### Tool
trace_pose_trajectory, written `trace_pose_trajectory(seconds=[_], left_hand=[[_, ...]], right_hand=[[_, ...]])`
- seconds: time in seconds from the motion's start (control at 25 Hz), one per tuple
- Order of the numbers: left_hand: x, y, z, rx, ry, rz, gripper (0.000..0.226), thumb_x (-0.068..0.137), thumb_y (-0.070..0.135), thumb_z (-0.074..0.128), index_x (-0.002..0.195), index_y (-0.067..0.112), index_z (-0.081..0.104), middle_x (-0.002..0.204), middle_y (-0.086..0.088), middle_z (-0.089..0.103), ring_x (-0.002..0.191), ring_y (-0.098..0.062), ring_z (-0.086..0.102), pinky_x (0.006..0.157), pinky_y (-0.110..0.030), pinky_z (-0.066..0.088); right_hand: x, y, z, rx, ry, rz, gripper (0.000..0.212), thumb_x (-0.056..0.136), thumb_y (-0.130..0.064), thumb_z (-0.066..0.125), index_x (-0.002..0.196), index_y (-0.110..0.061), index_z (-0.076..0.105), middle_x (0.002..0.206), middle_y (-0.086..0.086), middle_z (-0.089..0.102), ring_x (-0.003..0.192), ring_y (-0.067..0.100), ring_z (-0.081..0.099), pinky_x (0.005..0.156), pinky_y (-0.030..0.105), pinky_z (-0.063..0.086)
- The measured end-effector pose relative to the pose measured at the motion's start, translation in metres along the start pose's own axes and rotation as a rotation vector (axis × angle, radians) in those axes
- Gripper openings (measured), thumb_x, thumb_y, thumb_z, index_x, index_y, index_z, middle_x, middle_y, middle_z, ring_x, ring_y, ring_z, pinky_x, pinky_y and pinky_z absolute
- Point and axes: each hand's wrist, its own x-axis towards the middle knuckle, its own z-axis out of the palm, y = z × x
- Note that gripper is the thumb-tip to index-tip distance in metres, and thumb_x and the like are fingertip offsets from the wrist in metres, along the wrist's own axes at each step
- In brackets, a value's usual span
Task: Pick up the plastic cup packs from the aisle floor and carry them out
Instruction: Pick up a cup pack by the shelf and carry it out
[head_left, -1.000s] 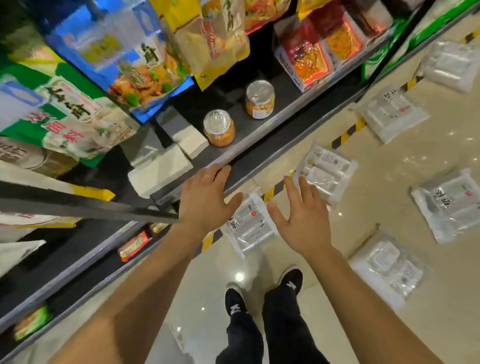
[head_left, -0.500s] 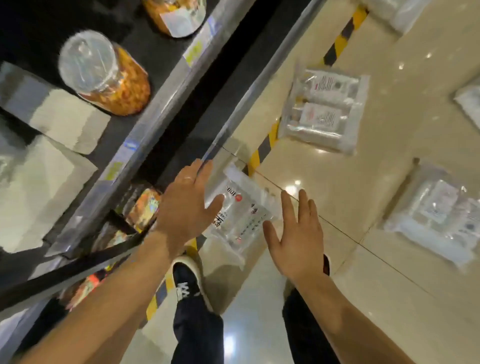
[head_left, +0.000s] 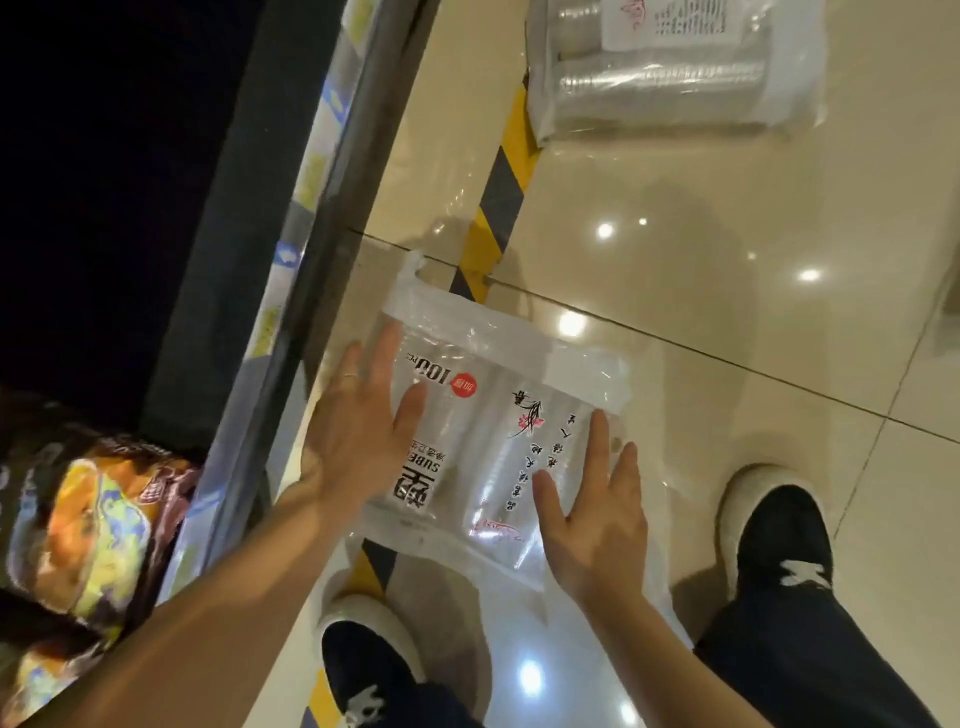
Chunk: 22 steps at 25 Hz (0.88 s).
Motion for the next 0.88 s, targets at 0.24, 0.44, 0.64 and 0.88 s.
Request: trace_pose_trajectory(seconds=[0.24, 0.44, 0.64, 0.88], left_hand=[[0.006, -0.019, 0.022, -0.129, -0.015, -0.029, 0.066, 0.095, 0.053, 0.047, 0.151, 0.045, 0.013, 0.131, -0.005, 0.053, 0.114, -0.025, 0.055, 0.088, -0.047, 0.052], [-0.013, 0.031, -0.012, -0.107, 0.052, 0.029, 0.071, 0.093, 0.063, 0.039, 0.154, 0.039, 0.014, 0.132, -0.005, 0.053, 0.110, -0.016, 0.051, 0.082, -0.033, 0.044], [-0.024, 0.149, -0.121, -0.168, 0.169, 0.063, 0.068, 0.095, 0.062, 0.039, 0.153, 0.041, 0.011, 0.137, -0.002, 0.046, 0.120, -0.018, 0.049, 0.095, -0.040, 0.047], [-0.034, 0.336, -0.318, -0.368, 0.353, 0.232, 0.064, 0.096, 0.056, 0.045, 0.152, 0.047, 0.014, 0.132, 0.007, 0.038, 0.105, -0.013, 0.052, 0.090, -0.036, 0.046]], right_hand=[[0.006, 0.004, 0.019, 0.232, 0.064, -0.076, 0.081, 0.092, -0.057, 0.047, 0.147, -0.053, -0.012, 0.153, -0.003, 0.028, 0.125, -0.002, 0.033, 0.094, 0.029, 0.038], [0.007, 0.001, -0.046, 0.260, 0.089, -0.135, 0.085, 0.095, -0.043, 0.056, 0.153, -0.042, -0.006, 0.149, -0.008, 0.024, 0.122, -0.007, 0.027, 0.097, 0.025, 0.029], [-0.001, -0.046, -0.212, 0.327, 0.266, -0.198, 0.083, 0.088, -0.051, 0.054, 0.156, -0.028, 0.011, 0.147, -0.026, 0.019, 0.134, -0.012, 0.016, 0.109, 0.018, 0.018], [-0.051, -0.150, -0.467, 0.340, 0.485, -0.363, 0.083, 0.086, -0.054, 0.054, 0.156, -0.030, 0.016, 0.137, -0.041, 0.020, 0.123, -0.028, 0.019, 0.099, -0.001, 0.015]])
